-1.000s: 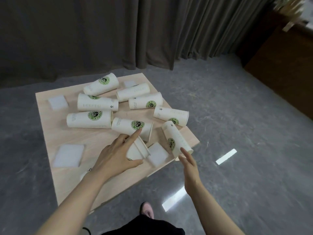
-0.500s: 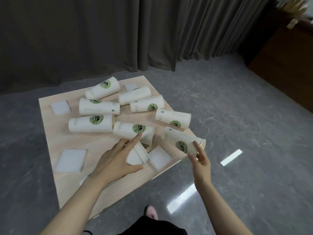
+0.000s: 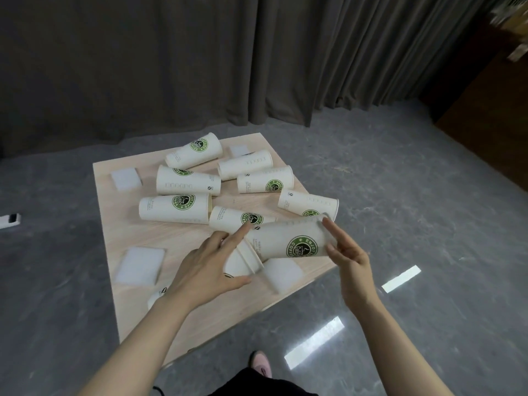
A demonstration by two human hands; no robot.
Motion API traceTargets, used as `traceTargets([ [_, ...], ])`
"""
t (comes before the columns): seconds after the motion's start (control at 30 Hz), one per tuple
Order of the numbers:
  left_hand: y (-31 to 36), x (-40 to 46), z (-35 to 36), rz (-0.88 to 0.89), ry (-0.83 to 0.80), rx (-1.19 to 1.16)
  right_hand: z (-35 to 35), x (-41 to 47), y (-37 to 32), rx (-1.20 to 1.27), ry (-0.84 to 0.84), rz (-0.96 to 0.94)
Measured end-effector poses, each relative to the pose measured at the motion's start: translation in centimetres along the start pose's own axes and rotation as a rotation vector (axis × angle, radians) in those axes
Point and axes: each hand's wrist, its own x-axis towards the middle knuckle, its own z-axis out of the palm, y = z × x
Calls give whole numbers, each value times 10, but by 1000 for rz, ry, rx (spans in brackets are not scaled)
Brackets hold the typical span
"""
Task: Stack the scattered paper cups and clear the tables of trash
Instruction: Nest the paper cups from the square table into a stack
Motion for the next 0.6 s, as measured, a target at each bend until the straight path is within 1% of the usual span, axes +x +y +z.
traceTargets([
  [0.1,-5,-3,-3,-19,22,15,10,4,1,-3,-82,32],
  [0.2,-8,-7,-4,-11,8,31,24,7,2,-21,-187,57],
  [0.37,-7,-13,-1,-10,18,28,62,2,12,-38,-357,150],
  [0.47,-5,-13,-1,-58,21,2,87,-5,20,-11,-450,204],
  [0.6,-5,-11,-2,-143,21,-12,101,-6,24,66,-525,254],
])
